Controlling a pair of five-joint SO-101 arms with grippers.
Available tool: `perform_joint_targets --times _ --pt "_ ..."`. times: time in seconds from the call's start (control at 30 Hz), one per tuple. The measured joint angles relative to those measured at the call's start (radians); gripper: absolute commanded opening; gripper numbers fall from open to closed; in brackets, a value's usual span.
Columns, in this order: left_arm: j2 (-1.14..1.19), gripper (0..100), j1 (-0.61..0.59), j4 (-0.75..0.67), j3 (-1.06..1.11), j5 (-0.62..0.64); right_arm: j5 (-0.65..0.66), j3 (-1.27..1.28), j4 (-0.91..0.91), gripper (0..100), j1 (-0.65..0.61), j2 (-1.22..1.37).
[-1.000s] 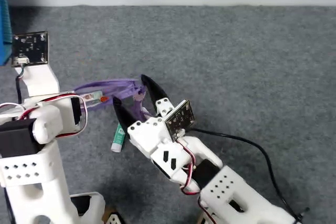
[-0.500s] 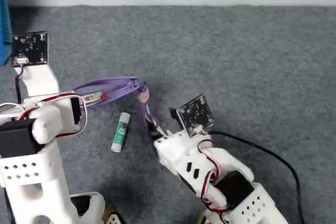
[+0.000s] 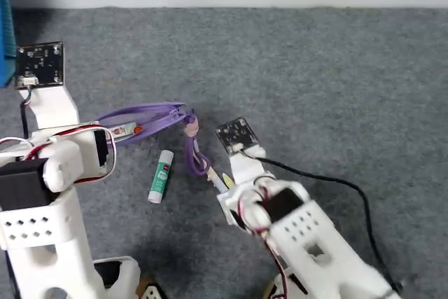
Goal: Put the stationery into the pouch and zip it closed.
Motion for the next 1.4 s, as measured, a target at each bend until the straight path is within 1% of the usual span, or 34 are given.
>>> perform_joint_targets --times 0.1,0.3,0.5,0.93,1.13,1.2,1.3,1.4 --pt "0.000 1 0.000 0.000 0.000 0.000 0.005 -0.071 -0.026 14.0 0.011 0.147" --pt "0.000 1 0.000 0.000 0.000 0.000 0.083 -0.210 -0.086 14.0 0.064 0.410" --pt "0.000 1 0.000 0.000 0.000 0.000 0.107 -0.281 -0.094 14.0 0.075 0.583" --pt "0.000 1 0.000 0.000 0.000 0.000 0.110 -0.351 -0.106 13.9 0.081 0.727" --pt "0.000 1 0.000 0.000 0.000 0.000 0.172 -0.370 -0.104 13.7 0.117 0.758" --pt "0.000 1 0.000 0.000 0.000 0.000 0.178 -0.370 -0.104 9.7 0.129 0.760" --pt "0.000 1 0.000 0.000 0.000 0.000 0.184 -0.371 -0.104 0.2 0.149 0.761" --pt "0.000 1 0.000 0.000 0.000 0.000 0.184 -0.374 -0.106 1.4 0.169 0.767"
